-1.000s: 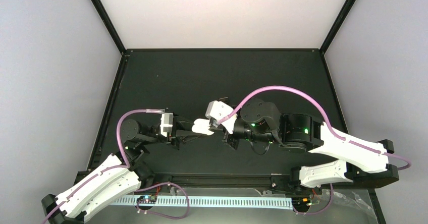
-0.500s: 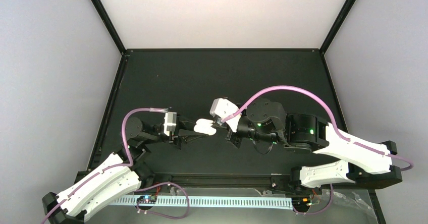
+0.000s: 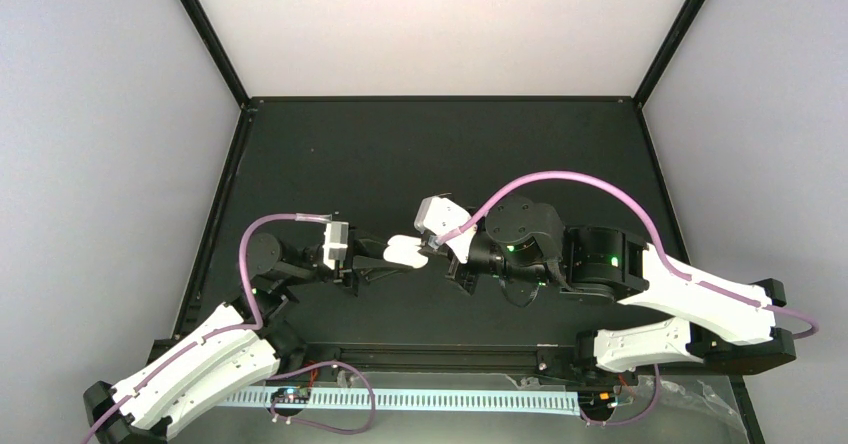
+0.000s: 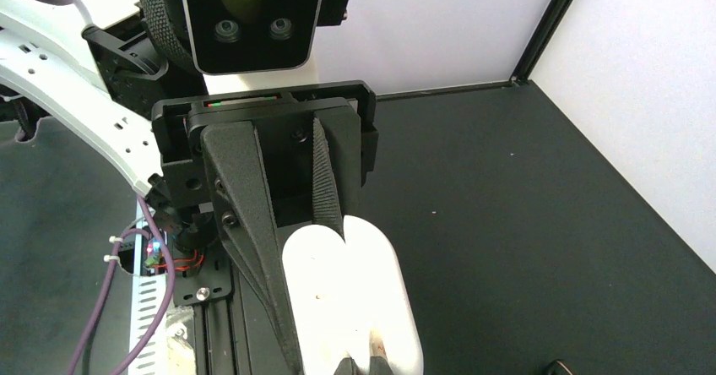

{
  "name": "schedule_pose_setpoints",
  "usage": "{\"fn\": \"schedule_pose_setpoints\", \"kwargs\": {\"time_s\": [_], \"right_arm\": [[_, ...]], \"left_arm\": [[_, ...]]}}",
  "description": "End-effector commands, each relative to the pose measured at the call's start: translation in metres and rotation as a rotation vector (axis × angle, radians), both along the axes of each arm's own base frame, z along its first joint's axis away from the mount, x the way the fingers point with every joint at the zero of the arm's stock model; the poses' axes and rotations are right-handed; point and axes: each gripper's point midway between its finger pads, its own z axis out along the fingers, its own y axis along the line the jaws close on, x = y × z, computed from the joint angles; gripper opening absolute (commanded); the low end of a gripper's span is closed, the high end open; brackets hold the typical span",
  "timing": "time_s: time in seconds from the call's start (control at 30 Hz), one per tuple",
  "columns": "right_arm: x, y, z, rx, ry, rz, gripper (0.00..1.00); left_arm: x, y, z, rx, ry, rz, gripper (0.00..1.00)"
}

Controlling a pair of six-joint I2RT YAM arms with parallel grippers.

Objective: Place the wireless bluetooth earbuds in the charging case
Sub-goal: Adjust the earbud with the charging case.

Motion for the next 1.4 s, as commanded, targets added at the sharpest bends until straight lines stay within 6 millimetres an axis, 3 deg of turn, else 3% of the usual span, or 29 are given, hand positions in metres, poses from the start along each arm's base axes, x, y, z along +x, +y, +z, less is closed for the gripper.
{"fn": "schedule_pose_setpoints", "kwargs": {"time_s": [0.0, 0.8, 1.37], "right_arm": [[0.005, 0.002, -0.001, 0.005, -0.007, -0.015, 0.01], [0.005, 0.003, -0.008, -0.015, -0.005, -0.015, 0.01], [0.002, 0.011, -0.019, -0.053, 0.006, 0.009, 0.01]], "left_arm": [[-0.012, 0.008, 0.032, -0.076, -0.058, -0.018, 0.02], [-0.005, 0.013, 0.045, -0.131, -0.047, 0.035, 0.02], [-0.011, 0.018, 0.062, -0.191, -0.07, 0.018, 0.02]]}}
